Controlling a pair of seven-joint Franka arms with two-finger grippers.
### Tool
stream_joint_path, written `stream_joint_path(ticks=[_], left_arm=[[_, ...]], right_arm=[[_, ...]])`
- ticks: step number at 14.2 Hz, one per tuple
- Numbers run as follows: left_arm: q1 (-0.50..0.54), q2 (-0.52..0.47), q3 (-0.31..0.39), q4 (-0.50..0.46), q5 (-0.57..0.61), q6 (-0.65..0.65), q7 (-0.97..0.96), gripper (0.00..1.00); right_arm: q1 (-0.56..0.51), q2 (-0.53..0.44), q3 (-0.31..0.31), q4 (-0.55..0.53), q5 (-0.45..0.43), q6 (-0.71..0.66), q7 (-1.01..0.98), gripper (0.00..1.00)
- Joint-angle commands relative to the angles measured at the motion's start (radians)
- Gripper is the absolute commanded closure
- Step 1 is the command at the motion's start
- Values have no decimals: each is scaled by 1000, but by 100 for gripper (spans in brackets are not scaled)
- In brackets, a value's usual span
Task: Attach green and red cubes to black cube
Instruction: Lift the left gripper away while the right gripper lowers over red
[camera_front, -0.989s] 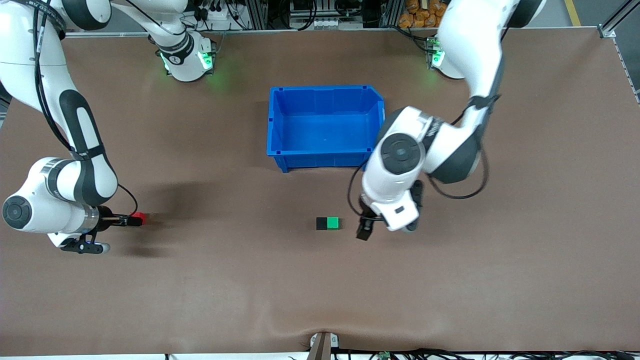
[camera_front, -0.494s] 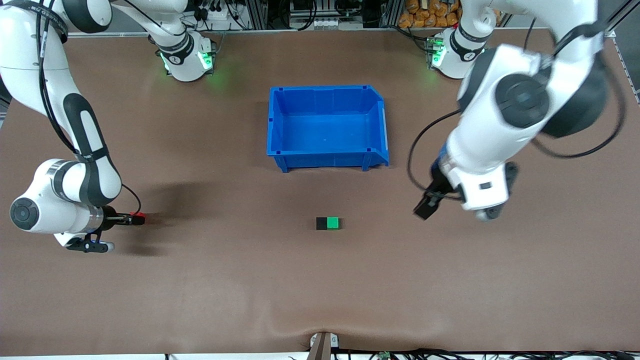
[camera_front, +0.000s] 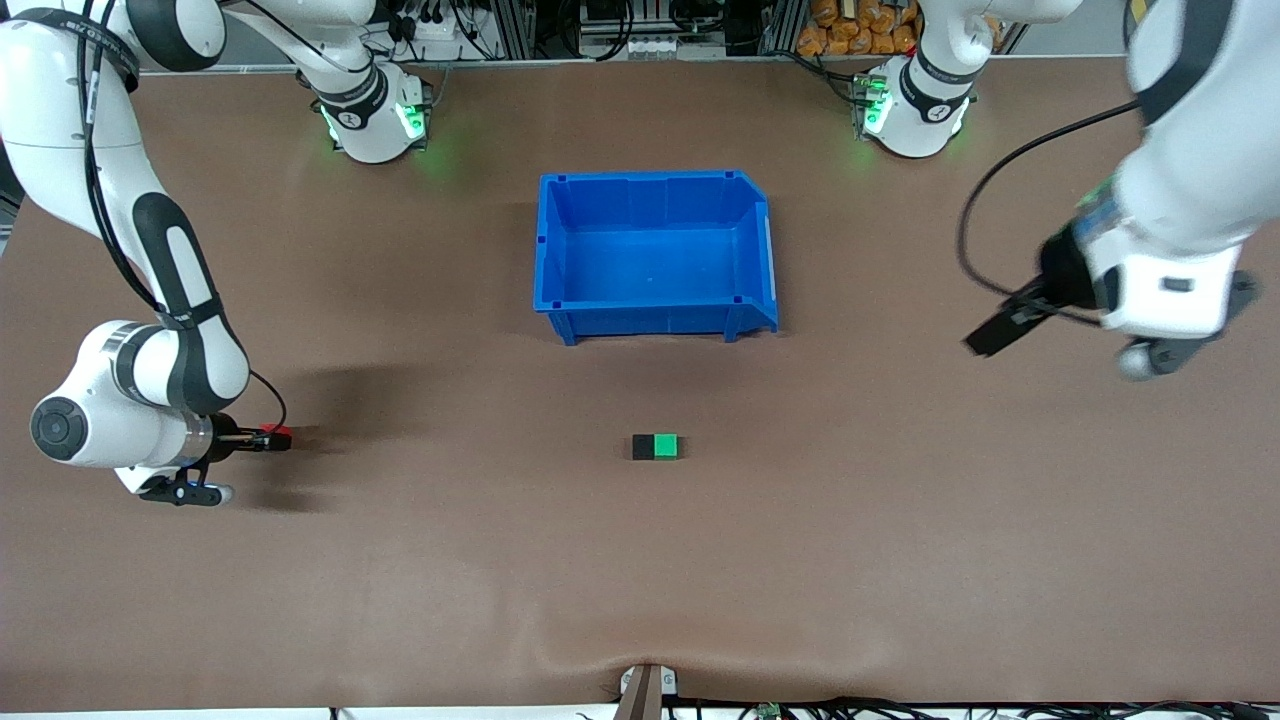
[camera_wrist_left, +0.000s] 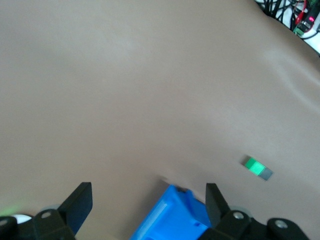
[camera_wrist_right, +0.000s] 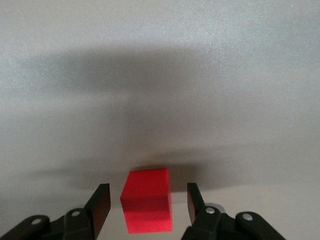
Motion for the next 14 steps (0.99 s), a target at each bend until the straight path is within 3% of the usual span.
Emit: stream_joint_path(ticks=[1, 3, 7, 8, 12, 14], left_arm=[[56, -81, -11, -71, 27, -10, 206, 0], [64, -124, -8, -128, 27, -13, 258, 0], [78, -200, -11, -232, 42, -13, 324, 0], [80, -218, -11, -251, 42, -13, 347, 0], [146, -266, -15, -298, 42, -9, 564, 0], [147, -287, -15, -309, 39, -12, 585, 0]], right_arm=[[-18, 2, 18, -5, -5, 17, 2, 32], [-18, 4, 18, -5, -5, 29, 2, 36], [-18, 10, 18, -3, -3, 35, 2, 56], [-18, 10, 18, -3, 2, 37, 2, 56], [-18, 10, 18, -2, 3, 34, 3, 89], [-16, 10, 18, 3, 8, 30, 12, 99]])
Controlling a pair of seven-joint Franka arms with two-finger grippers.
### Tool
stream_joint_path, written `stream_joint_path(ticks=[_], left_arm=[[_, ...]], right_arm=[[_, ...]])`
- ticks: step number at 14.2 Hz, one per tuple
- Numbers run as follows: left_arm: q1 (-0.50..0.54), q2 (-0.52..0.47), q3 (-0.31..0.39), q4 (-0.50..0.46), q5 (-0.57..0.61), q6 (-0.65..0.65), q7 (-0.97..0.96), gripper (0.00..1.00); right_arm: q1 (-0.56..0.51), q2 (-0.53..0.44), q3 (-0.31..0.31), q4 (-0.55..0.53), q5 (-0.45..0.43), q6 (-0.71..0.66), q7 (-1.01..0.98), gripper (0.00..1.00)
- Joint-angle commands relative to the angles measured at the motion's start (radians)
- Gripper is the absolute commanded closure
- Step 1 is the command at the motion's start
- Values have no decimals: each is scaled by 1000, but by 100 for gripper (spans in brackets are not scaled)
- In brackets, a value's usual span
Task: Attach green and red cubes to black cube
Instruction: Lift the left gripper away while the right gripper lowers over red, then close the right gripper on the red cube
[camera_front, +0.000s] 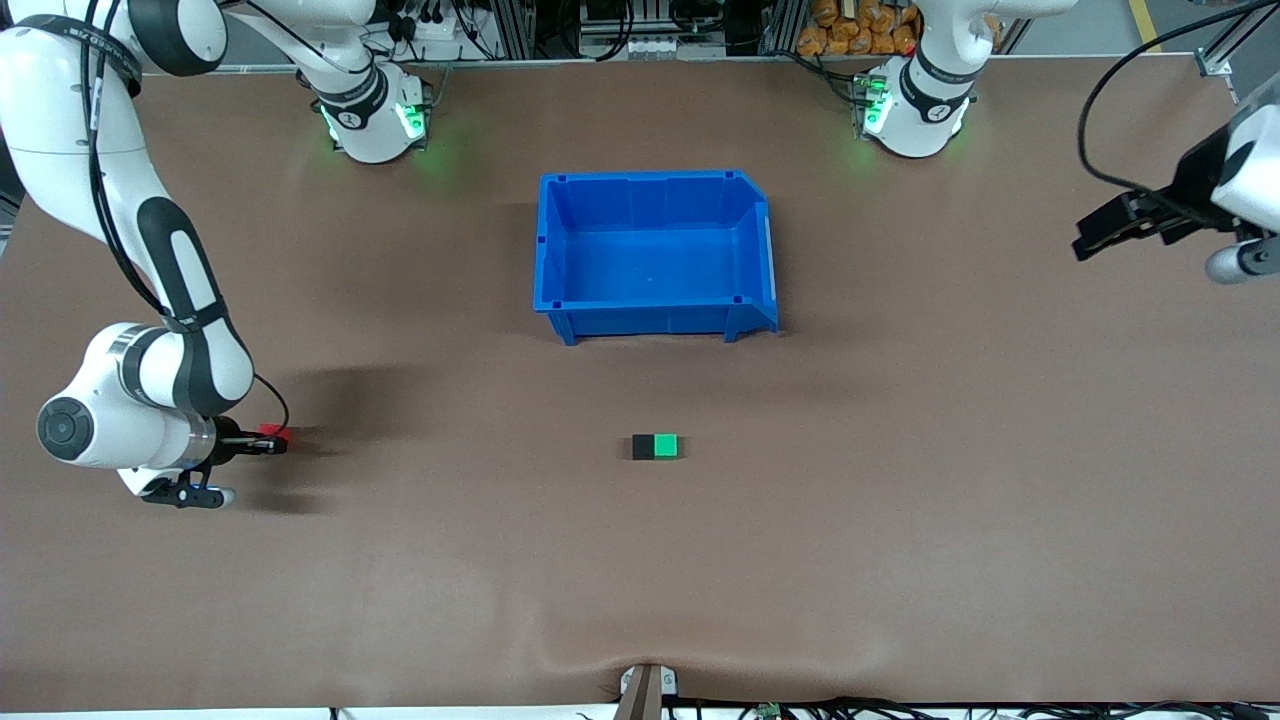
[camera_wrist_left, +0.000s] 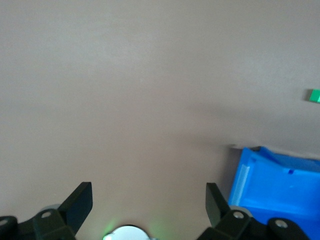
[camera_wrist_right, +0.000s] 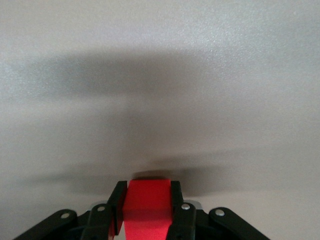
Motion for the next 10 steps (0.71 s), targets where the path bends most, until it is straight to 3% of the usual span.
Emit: stream_joint_path(ticks=[1, 7, 10], left_arm=[[6, -51, -13, -46, 13, 7, 33, 0], [9, -45, -5, -3, 12, 6, 44, 0], [6, -31, -7, 2, 1, 6, 41, 0]], right_arm=[[-12, -1, 17, 3, 6, -4, 46, 100], [-1, -6, 20, 3, 6, -14, 157, 100], [1, -9, 31, 19, 6, -88, 242, 100]])
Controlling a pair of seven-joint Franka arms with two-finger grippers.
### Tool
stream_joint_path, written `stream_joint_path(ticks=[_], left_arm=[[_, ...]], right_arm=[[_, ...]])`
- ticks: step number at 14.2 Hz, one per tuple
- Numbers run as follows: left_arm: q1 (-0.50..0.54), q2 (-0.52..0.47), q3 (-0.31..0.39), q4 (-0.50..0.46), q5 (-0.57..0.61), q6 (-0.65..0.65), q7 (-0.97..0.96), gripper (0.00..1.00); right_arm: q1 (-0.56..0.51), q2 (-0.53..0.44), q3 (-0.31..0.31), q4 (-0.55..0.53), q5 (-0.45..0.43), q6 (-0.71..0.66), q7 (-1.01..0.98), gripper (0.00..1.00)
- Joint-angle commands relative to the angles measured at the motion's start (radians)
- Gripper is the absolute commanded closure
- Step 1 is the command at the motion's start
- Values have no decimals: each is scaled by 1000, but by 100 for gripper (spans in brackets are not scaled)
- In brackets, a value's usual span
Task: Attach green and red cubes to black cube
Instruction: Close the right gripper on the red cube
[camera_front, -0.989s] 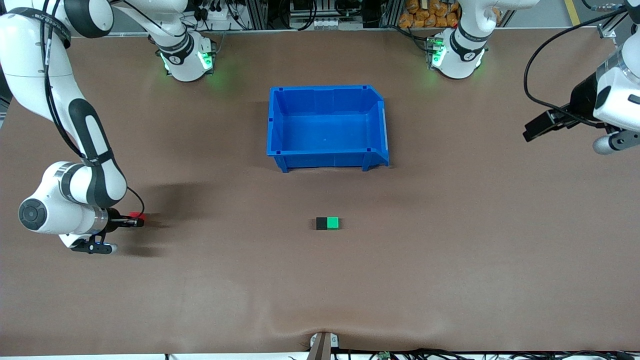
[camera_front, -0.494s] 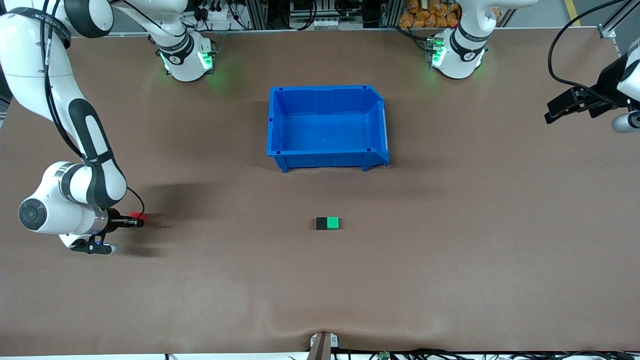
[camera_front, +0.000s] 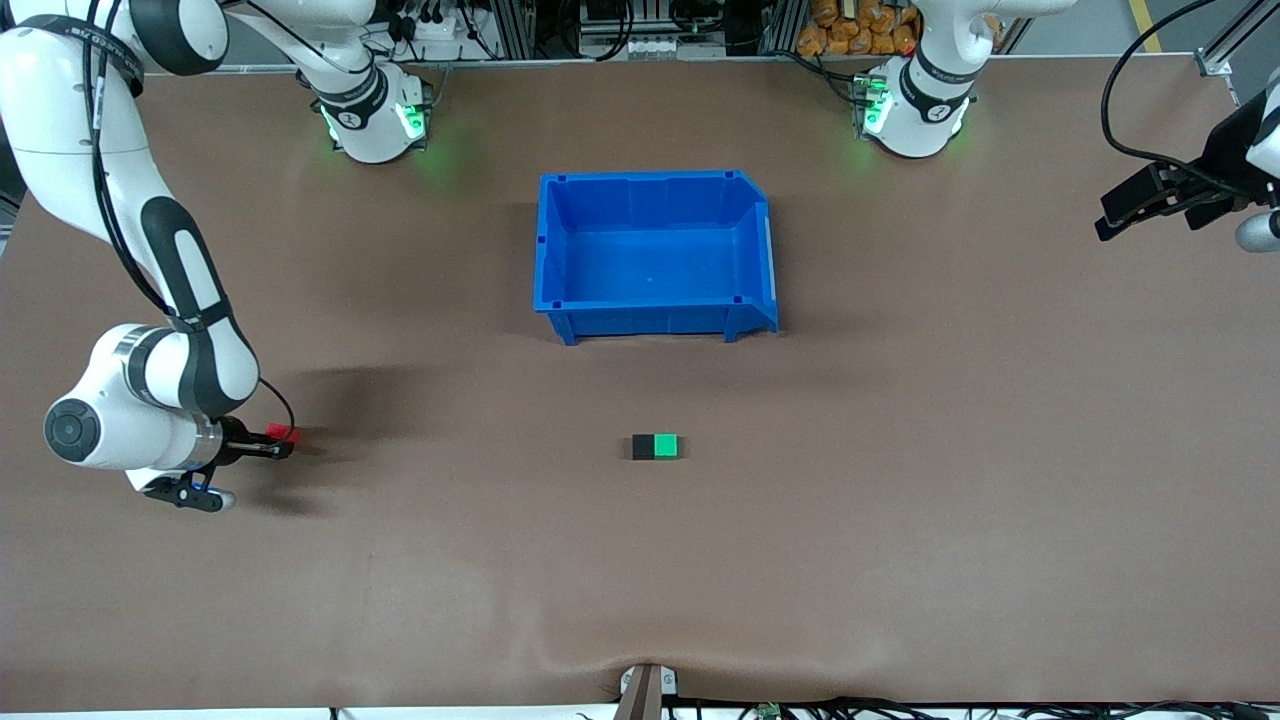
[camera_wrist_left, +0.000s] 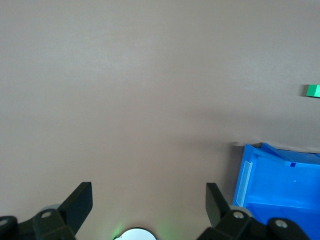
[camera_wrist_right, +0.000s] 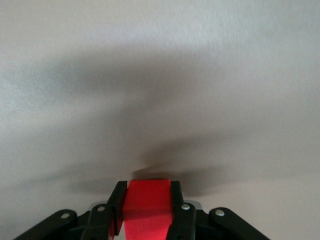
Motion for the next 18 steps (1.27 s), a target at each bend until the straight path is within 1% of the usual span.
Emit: stream_joint_path(ticks=[1, 9, 18], left_arm=[[2, 0, -6, 2, -2, 2, 19, 0], [2, 0, -4, 2, -5, 0, 20, 0], [1, -13, -13, 2, -5, -35, 3, 0]], right_arm=[[-3, -11, 27, 17, 4, -68, 106, 100], [41, -20, 30, 24, 12, -104, 272, 100], [67, -21, 30, 33, 12, -128, 340, 100]])
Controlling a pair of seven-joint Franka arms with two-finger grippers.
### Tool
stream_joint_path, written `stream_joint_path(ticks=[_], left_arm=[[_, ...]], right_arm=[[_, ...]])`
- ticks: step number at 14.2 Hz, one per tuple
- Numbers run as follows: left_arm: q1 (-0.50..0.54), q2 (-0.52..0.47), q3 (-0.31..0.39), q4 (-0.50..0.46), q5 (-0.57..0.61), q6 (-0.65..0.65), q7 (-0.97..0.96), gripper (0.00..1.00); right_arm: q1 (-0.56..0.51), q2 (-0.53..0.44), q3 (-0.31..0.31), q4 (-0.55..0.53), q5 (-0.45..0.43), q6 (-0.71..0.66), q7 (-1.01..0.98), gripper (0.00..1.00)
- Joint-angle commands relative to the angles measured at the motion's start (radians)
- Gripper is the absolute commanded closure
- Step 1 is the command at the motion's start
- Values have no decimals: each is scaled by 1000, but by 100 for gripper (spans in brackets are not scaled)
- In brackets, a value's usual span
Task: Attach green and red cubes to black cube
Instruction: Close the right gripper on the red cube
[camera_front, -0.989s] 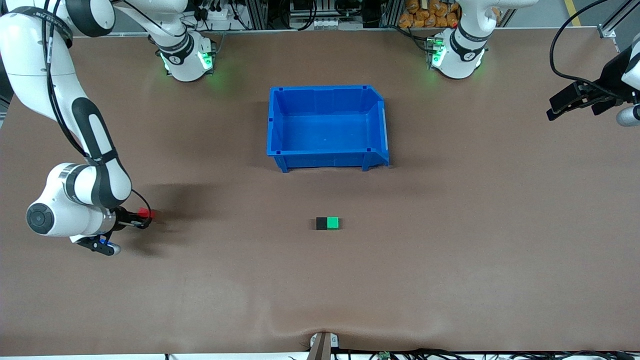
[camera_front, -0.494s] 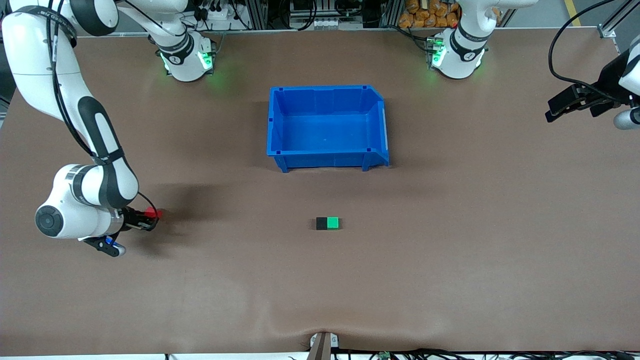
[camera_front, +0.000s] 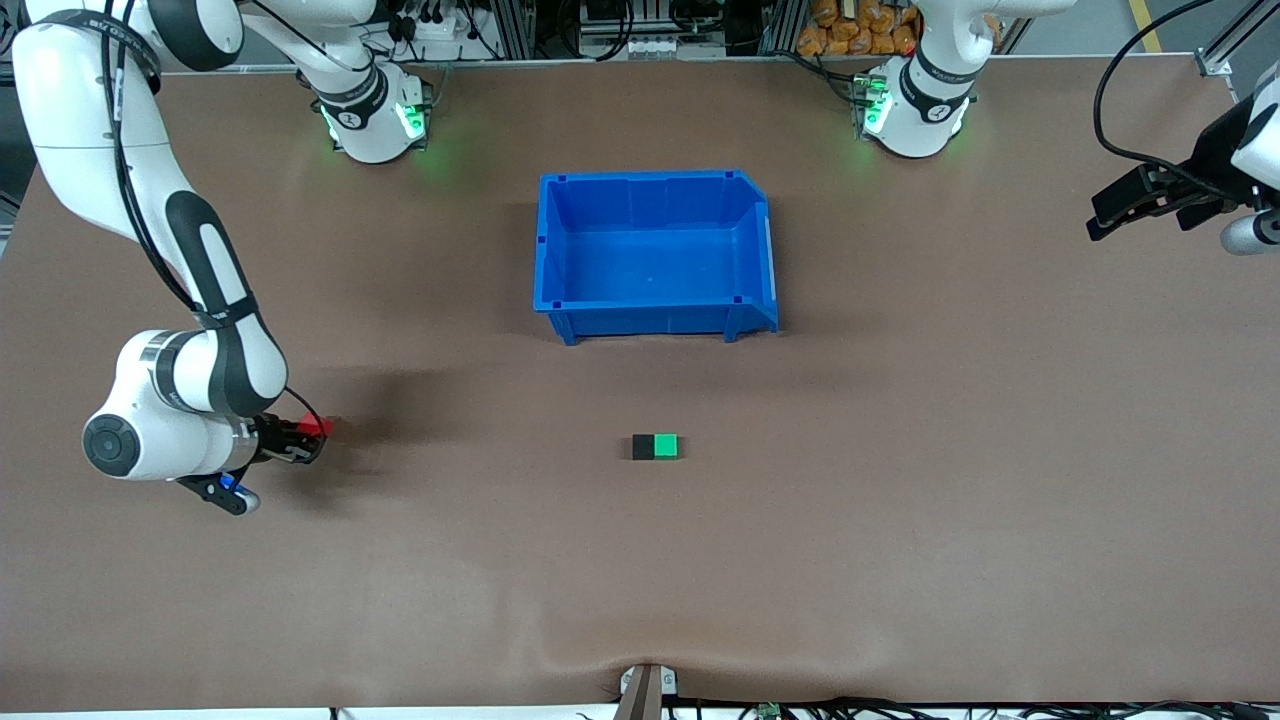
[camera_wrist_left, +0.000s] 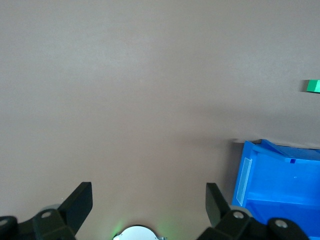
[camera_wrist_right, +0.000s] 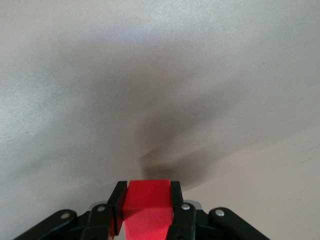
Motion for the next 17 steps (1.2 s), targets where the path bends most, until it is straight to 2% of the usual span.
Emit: stream_joint_path(ticks=[1, 9, 12, 17], left_arm=[[1, -18, -2, 2, -5, -25, 3, 0], [-10, -13, -16, 12, -3, -35, -2, 0], [-6, -16, -18, 9, -5, -41, 2, 0], [-8, -18, -28, 11, -5, -47, -2, 0]], right_arm=[[7, -20, -1, -1, 6, -28, 23, 100], [23, -20, -2, 5, 6, -33, 49, 100], [26, -20, -1, 5, 8, -39, 118, 100], [70, -20, 4, 20, 87, -39, 228, 100]])
